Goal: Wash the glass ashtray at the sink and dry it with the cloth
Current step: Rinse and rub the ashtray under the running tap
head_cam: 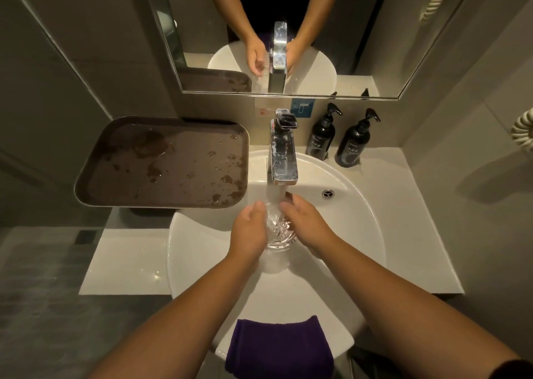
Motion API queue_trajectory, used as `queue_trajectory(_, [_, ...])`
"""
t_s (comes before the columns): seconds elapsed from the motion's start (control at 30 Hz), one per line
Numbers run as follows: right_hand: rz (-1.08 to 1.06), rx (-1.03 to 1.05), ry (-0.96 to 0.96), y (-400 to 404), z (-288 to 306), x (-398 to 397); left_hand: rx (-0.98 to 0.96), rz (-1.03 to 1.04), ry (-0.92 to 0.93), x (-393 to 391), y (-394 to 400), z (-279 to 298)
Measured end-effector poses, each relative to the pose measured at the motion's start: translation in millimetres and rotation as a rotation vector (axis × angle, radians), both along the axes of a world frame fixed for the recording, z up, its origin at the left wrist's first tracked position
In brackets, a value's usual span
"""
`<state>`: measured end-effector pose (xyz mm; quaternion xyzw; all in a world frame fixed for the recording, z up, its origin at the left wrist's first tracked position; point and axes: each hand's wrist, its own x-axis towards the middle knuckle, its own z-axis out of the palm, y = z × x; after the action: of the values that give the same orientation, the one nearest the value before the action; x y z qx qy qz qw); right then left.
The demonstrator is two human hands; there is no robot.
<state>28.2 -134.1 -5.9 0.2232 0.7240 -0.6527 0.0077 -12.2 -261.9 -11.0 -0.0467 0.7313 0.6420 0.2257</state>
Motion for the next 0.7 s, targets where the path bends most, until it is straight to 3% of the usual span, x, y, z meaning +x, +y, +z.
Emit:
queue_trajectory(0.07, [0.020, 0.074, -0.004, 1, 1, 1, -0.061, -0.037, 0.098, -2, -1, 0])
queue_trajectory(0.2, [0.048, 0.178, 0.004, 4, 8, -4, 0.013, -0.111, -0.125, -7, -3, 4])
queue_trajectory(0.33, [-0.005, 0.206, -0.079, -1, 13, -13, 0.044, -0.041, -0.174, -8, 4, 7])
queue_trajectory(0.6, [-0.480, -0.367, -0.325, -18, -1, -13, 0.158, 0.338, -0.311, 16, 15, 5])
queue_trajectory(0.7, [-0.455, -0.352, -0.304, -17, 1, -11, 0.216, 0.271, -0.337, 15, 10, -1])
